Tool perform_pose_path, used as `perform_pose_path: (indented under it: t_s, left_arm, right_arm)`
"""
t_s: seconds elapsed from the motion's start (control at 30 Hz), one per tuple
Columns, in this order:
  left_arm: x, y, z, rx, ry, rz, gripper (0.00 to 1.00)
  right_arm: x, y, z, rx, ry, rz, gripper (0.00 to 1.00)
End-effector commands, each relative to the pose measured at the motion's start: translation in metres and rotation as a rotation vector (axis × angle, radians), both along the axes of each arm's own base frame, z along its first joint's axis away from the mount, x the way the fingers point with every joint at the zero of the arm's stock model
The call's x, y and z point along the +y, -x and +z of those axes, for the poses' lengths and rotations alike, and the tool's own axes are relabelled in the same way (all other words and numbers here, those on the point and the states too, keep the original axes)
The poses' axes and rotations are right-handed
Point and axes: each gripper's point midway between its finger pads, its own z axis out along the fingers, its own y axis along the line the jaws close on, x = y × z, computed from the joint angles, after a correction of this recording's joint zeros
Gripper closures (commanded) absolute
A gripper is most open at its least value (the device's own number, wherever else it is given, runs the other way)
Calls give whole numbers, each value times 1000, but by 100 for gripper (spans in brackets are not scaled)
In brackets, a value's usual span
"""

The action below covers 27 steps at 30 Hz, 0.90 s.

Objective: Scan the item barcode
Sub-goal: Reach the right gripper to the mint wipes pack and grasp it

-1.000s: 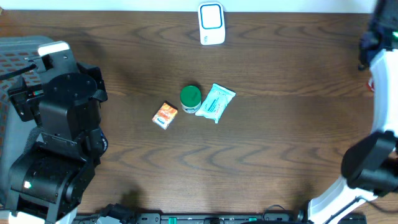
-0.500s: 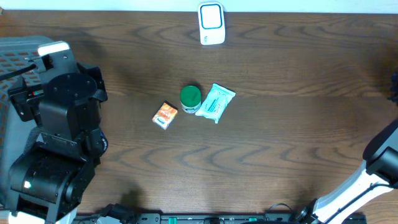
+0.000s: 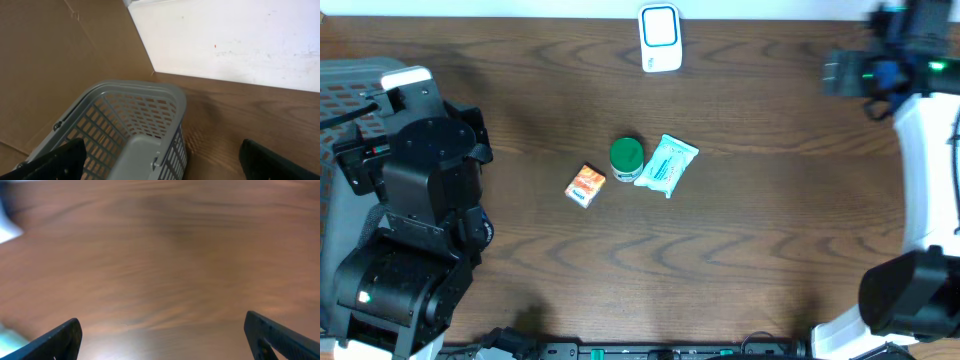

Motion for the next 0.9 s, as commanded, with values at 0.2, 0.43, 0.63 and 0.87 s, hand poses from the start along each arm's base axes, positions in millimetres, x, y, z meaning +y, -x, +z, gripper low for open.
perform_pose_path:
  t_s: [0.2,0.43,0.63,0.87]
  left_arm:
    - [2,1,2,-12,10,11,2]
    - [2,1,2,-12,10,11,2]
    - [2,1,2,-12,10,11,2]
    - [2,1,2,-12,10,11,2]
  right_arm:
    - [163,67,-65,350,-331,393,1]
    - [191,76,-134,619,-564,276,1]
    - [197,83,-178,784,-598,90,1]
    - [214,78,-207,847,-626,-96,1]
